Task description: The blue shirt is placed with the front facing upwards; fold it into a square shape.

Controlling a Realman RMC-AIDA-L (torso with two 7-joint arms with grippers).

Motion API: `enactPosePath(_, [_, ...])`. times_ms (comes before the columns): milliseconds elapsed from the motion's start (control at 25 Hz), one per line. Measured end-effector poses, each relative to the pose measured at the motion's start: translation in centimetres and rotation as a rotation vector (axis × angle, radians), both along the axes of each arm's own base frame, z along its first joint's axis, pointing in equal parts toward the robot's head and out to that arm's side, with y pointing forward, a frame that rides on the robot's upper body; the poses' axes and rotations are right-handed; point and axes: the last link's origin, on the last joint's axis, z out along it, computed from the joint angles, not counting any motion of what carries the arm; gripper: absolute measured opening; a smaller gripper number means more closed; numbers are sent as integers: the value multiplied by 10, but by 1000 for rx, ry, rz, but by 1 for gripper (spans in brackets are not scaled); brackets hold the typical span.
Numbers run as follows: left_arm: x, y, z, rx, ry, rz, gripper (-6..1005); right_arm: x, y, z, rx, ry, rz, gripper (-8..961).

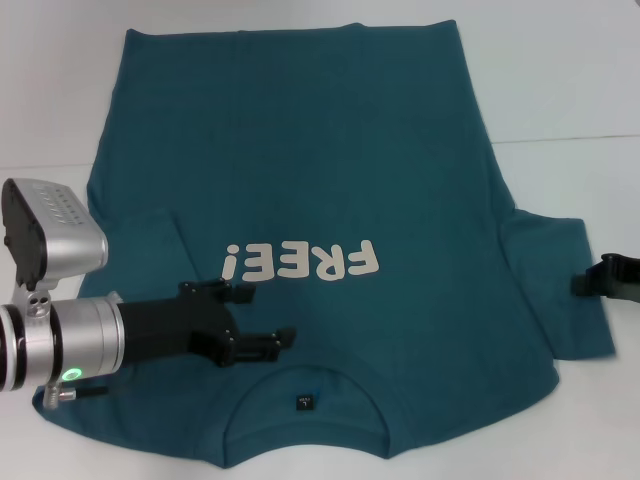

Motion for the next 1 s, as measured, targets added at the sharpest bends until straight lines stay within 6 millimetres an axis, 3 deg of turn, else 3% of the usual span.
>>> enactPosePath(360, [2,1,2,5,-16,-2,887,-9,1,20,0,4,36,8])
enactPosePath(680, [3,0,2,1,-18,-6,887,0,-14,53,-47,33,-39,14])
enactPosePath(1000, [7,0,1,-13,-25,-19,887,1,-26,59,-115,24,-73,320])
